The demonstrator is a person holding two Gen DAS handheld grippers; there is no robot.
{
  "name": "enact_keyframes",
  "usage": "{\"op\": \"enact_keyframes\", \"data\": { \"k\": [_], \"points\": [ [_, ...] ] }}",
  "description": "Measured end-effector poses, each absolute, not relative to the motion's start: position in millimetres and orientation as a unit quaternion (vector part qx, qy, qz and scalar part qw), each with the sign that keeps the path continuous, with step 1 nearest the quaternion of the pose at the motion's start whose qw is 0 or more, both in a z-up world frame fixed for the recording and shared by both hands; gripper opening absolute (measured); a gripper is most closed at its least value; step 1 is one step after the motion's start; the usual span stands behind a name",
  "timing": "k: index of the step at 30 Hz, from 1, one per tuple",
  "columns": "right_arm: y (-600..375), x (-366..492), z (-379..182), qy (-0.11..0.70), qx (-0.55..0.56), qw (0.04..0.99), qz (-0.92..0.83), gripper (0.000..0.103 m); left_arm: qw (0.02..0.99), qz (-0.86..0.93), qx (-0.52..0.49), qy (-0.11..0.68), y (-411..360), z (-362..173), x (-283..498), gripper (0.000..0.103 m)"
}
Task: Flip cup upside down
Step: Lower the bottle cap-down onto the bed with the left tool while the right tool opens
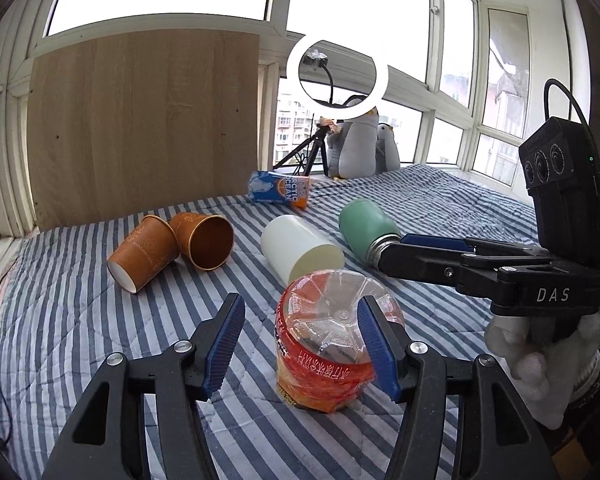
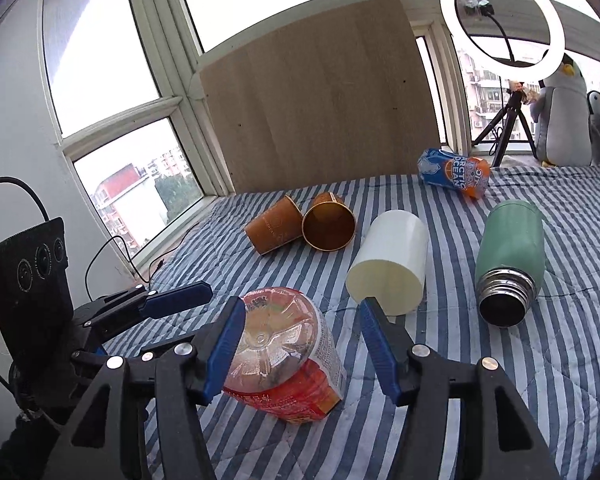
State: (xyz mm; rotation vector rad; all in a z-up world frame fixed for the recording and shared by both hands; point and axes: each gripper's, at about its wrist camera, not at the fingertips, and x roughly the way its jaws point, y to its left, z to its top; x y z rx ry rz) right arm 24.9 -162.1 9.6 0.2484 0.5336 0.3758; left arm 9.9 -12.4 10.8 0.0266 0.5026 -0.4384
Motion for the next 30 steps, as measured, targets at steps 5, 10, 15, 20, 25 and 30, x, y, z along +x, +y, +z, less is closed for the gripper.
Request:
{"op": "enact_keyframes", "data": {
  "k": [5, 10, 15, 20, 25, 30],
  "points": [
    [-170, 3, 11, 0.206, 0.114, 0.962, 0.14, 0.066, 0.964, -0.176, 0.007, 0.201, -3, 19, -9, 0.09],
    [-180, -9, 5, 0.171, 0.108, 0.975, 0.094, 0.074, 0.977, -0.137, 0.019, 0.164, -3, 21, -24, 0.096],
    [-187, -12, -1, 0.159, 0.102, 0.98, 0.067, 0.077, 0.986, -0.1, 0.018, 0.134, -1, 18, -35, 0.101],
    [-190, -21, -5, 0.141, 0.095, 0.984, 0.047, 0.079, 0.991, -0.074, 0.011, 0.115, 3, 14, -45, 0.102],
    [-184, -27, -7, 0.121, 0.075, 0.989, 0.031, 0.08, 0.994, -0.049, 0.004, 0.099, 10, 11, -49, 0.103],
    [-175, -33, -8, 0.102, 0.056, 0.993, 0.021, 0.082, 0.996, -0.029, 0.003, 0.081, 13, 9, -55, 0.103]
  ]
}}
